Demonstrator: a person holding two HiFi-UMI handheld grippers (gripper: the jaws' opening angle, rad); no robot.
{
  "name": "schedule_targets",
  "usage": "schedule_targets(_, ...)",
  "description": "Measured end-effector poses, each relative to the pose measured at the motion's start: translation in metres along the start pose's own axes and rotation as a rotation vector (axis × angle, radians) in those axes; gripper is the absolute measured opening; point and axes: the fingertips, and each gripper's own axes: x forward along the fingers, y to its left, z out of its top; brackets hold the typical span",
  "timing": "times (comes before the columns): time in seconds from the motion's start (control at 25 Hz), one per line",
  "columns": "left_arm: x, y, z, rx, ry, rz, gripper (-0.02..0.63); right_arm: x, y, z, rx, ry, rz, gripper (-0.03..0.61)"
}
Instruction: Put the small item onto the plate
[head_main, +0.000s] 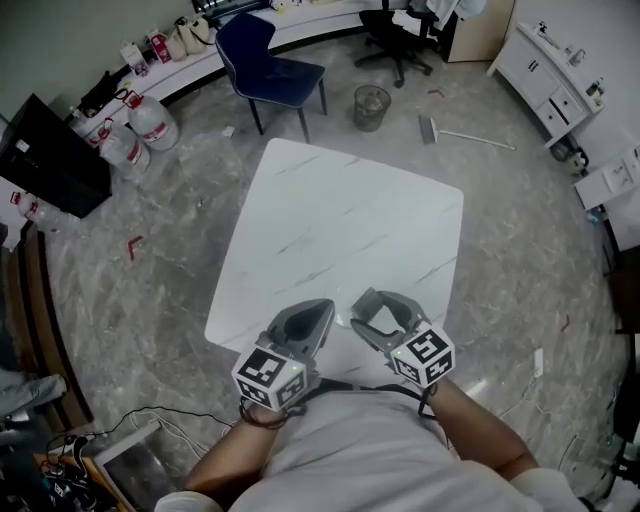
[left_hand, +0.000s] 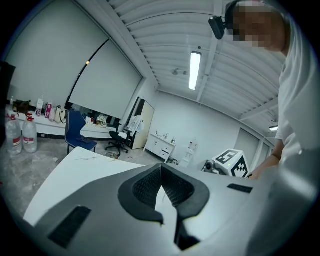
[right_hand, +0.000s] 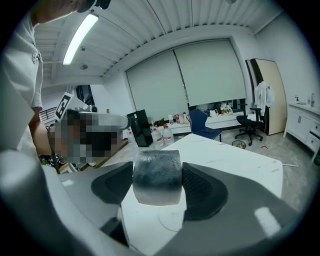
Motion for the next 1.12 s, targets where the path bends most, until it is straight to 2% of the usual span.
schedule_targets(0.24, 0.008, 0.004, -0.018, 0.016, 0.04, 0.006, 0.006, 0.033, -0.023, -0.048, 0.006, 0.106, -0.003, 0.299)
schedule_targets(0.6, 0.012, 0.026, -0.051, -0.033, 0.082, 0.057, 0.006, 0.083, -0.054, -0.12, 0.007, 0.267, -0.024, 0.299)
schedule_targets(1.12, 0.015, 0.033, -0.079, -0.092, 0.118, 0.088, 0.006, 0.126, -0.075, -0.175, -0.088, 0.429, -0.023, 0.299)
